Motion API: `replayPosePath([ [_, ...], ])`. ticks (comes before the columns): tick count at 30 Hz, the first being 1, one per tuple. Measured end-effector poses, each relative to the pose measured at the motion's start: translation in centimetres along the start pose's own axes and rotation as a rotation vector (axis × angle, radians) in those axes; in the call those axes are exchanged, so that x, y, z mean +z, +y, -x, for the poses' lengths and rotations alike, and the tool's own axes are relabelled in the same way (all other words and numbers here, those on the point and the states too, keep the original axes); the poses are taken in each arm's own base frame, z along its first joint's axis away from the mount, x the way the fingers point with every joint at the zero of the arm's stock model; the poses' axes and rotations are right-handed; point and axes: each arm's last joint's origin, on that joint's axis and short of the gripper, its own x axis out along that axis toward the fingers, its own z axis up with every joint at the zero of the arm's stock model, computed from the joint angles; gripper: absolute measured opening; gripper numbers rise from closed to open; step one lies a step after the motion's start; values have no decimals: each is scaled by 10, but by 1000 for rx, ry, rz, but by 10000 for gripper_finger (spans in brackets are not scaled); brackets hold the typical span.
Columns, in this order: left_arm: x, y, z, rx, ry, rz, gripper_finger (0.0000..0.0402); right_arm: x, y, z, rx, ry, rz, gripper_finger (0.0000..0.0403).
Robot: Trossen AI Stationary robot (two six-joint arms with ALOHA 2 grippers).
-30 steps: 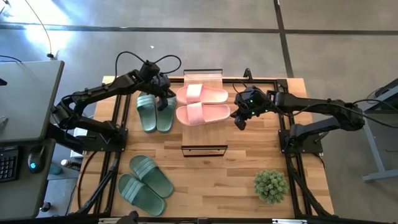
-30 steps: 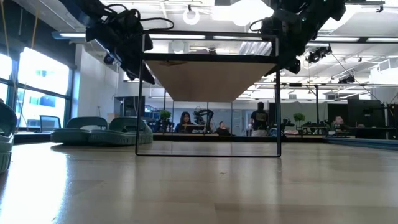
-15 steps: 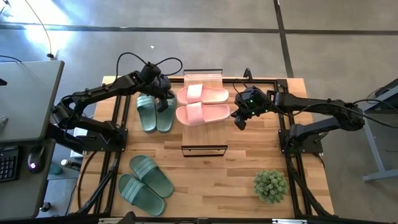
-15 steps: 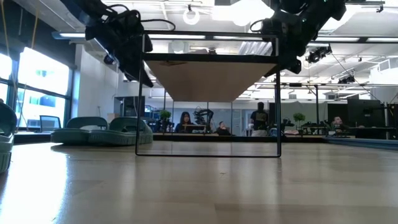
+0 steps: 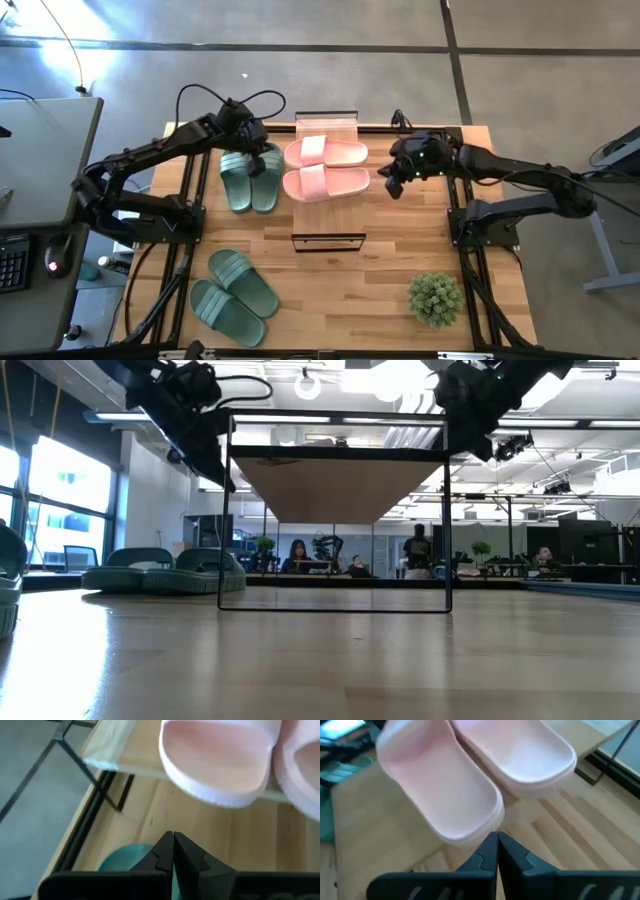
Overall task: Pick and place slides into the shelf
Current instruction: Put the green slide under the shelf
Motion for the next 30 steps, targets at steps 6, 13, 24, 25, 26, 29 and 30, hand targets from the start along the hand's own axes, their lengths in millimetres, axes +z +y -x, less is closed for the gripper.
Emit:
replayPosePath([
  [6, -11, -7, 6, -81, 94, -51, 0, 6, -8, 1, 34, -33, 27, 0],
  [13, -30, -15, 11, -156, 292, -147, 0, 8, -15, 1, 11, -41, 47, 0],
  [24, -24, -32, 1, -94, 364, -399, 4, 8, -17, 2, -16, -46, 99, 0],
  [25, -22, -33, -1, -93, 358, -412, 9, 8, -17, 2, -21, -47, 106, 0],
  [26, -21, -35, -2, -96, 350, -428, 15, 8, -17, 2, -26, -48, 113, 0],
  [29, -17, -40, -6, -59, 350, -471, 46, 8, -18, 2, -46, -50, 130, 0],
  [30, -17, -40, -7, -32, 370, -484, 59, 8, -18, 2, -49, -51, 137, 0],
])
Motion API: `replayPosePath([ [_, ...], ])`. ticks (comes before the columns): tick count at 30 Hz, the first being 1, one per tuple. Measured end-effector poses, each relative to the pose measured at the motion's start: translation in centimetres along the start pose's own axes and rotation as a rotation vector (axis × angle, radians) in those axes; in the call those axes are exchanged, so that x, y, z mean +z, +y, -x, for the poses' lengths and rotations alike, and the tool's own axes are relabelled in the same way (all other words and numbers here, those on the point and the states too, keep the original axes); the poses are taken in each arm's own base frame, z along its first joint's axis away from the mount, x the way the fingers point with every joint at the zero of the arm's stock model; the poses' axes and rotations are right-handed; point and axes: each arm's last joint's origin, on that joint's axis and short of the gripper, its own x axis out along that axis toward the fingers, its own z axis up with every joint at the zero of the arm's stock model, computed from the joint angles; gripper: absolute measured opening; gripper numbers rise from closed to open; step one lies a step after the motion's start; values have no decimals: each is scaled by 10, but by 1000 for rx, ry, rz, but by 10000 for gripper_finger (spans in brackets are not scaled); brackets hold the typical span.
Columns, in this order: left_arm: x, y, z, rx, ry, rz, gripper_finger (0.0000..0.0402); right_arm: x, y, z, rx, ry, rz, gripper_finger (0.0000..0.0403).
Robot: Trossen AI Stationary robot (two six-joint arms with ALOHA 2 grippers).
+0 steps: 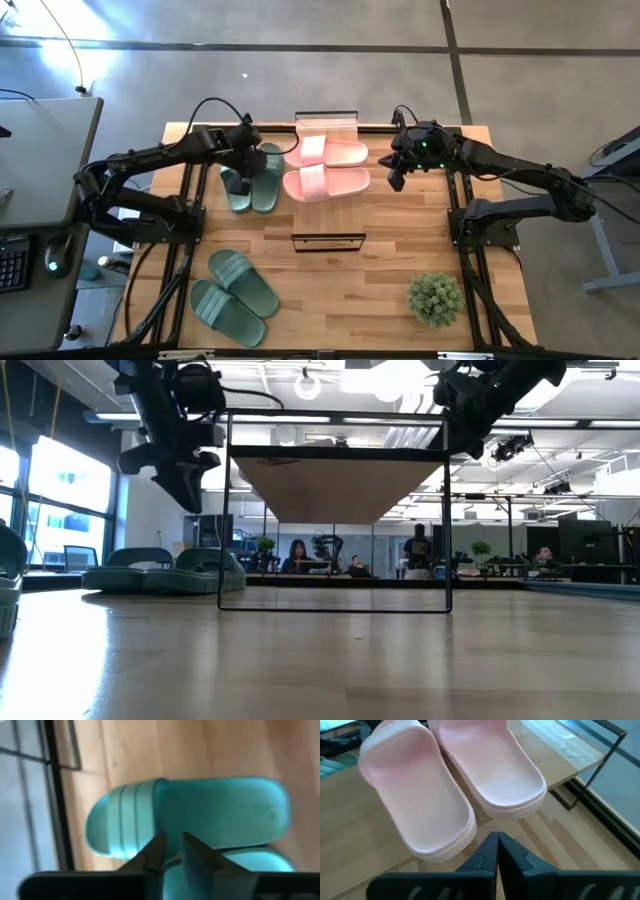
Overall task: Pick and place slides into the shelf
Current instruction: Put the green slide under the shelf
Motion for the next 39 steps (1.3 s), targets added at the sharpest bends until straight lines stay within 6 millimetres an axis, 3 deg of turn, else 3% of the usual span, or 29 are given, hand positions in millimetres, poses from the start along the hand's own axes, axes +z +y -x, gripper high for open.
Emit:
replayPosePath([
  [5, -2, 1, 0, 150, 144, 29, 123, 0, 0, 0, -1, 0, 9, 0],
  [13, -7, -7, -10, 51, 94, 92, 175, 0, 0, 0, -3, 1, 35, 0],
  [30, -24, -24, -50, 163, 69, 202, 161, 0, -1, 0, -20, 0, 59, 0],
  [39, -29, -27, -60, 240, 58, 238, 161, 0, -1, 0, -20, 0, 58, 0],
])
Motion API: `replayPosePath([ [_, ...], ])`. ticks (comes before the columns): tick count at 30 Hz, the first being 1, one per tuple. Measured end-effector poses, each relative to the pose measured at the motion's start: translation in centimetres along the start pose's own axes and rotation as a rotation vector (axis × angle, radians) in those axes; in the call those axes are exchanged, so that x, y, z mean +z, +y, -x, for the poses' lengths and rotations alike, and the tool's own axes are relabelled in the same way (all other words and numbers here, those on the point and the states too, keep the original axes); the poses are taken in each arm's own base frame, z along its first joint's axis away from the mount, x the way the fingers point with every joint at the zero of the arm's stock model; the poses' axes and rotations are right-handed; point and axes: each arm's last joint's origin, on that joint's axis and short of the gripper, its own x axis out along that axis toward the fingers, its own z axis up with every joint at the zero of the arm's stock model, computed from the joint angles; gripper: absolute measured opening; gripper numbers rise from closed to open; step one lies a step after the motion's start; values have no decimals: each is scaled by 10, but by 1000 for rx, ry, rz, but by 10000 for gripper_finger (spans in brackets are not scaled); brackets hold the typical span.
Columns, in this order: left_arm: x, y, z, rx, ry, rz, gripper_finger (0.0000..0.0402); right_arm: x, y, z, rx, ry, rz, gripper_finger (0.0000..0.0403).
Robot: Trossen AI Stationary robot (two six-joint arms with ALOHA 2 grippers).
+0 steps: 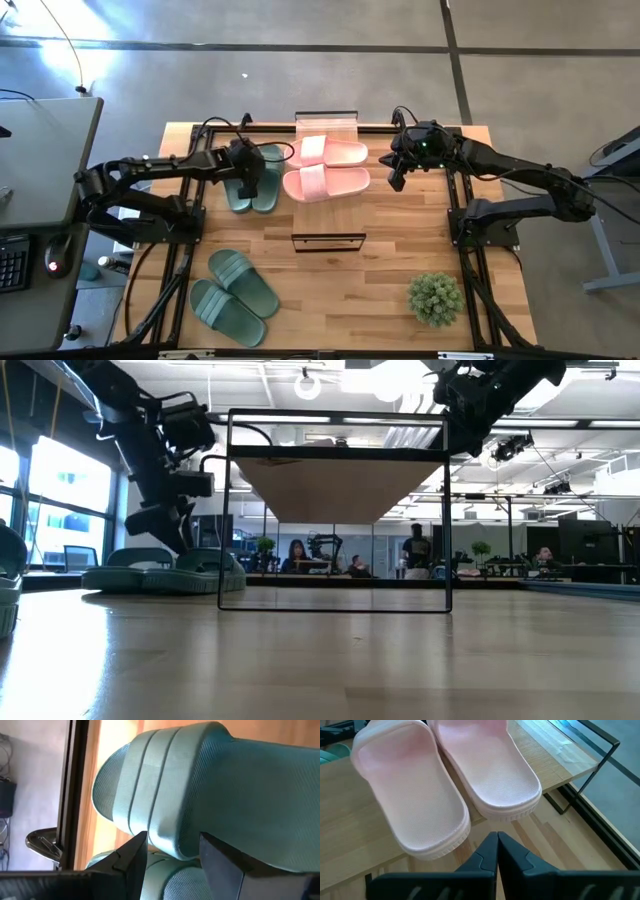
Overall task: Pick and place slides into the shelf
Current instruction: Put the green slide under the shelf
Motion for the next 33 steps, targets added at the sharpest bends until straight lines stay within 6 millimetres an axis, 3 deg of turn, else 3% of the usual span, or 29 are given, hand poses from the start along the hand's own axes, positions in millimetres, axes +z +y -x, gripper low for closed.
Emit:
replayPosePath([
  [15, -3, -3, -9, 87, -63, 31, 161, 0, -1, 0, -26, -1, 0, 0],
  [24, -5, -8, -24, 91, 5, 43, 159, 0, -1, 0, -26, -1, 0, 0],
  [28, -5, -8, -24, 98, 10, 63, 131, 0, -1, 0, -26, -1, -4, 0],
  [33, -5, -8, -23, 86, 1, 68, 51, 0, -1, 0, -26, -1, -4, 0],
])
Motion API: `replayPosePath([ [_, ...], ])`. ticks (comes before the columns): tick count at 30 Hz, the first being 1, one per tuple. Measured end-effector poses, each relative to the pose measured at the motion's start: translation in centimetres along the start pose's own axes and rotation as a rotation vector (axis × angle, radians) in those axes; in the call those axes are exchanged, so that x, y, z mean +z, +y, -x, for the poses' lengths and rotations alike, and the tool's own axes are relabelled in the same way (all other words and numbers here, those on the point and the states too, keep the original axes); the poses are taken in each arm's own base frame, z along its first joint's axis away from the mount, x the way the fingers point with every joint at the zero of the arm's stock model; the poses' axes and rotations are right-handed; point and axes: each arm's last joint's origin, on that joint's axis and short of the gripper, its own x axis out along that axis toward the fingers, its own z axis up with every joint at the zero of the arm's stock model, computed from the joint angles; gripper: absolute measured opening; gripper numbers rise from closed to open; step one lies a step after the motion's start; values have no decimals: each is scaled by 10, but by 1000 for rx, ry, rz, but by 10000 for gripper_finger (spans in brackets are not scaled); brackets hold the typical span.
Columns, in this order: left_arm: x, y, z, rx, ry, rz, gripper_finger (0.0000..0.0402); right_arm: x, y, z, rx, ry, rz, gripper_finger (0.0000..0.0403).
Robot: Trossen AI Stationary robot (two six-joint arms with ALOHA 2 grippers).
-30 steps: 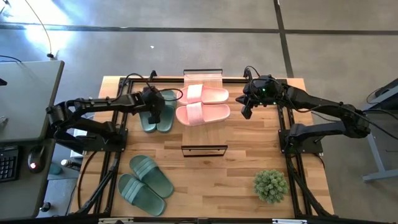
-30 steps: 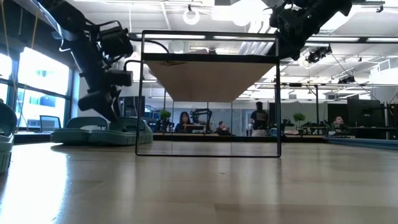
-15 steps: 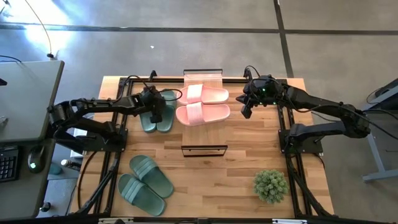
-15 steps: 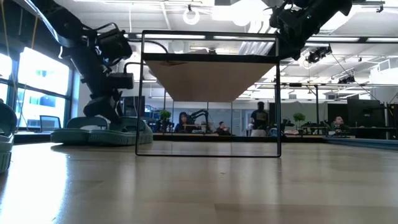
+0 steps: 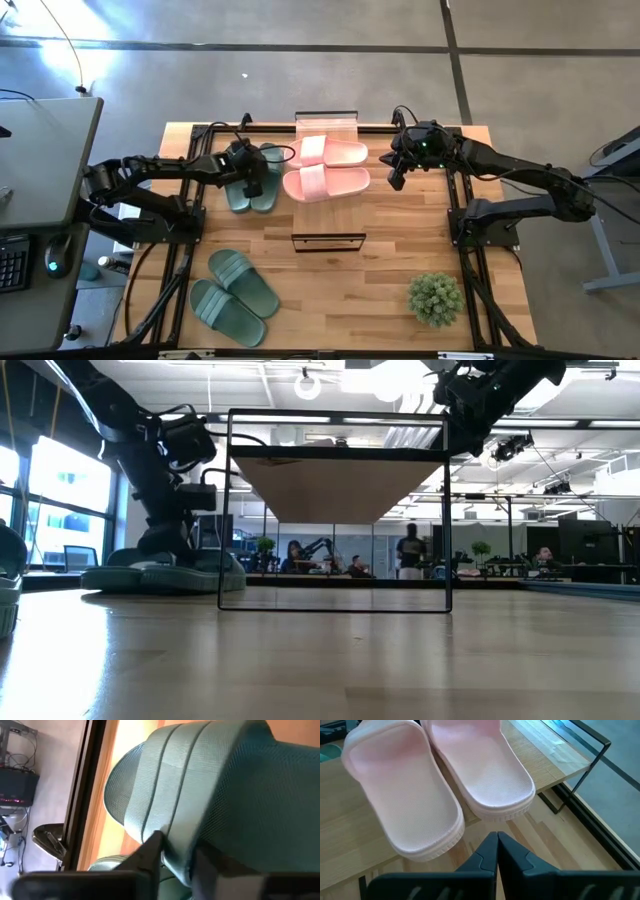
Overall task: Pick and place slides into the shelf
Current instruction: Put the green slide under the shelf
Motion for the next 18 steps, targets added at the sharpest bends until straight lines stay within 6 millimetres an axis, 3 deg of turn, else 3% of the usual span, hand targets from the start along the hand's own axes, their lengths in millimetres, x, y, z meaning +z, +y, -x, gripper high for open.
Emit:
replayPosePath([
  [3, 0, 0, 0, -13, -4, 8, 10, 0, 0, 0, 0, 0, 0, 0],
  [18, -5, 15, 35, 90, -75, 212, 6, 0, 0, 0, 0, 0, 0, 0],
])
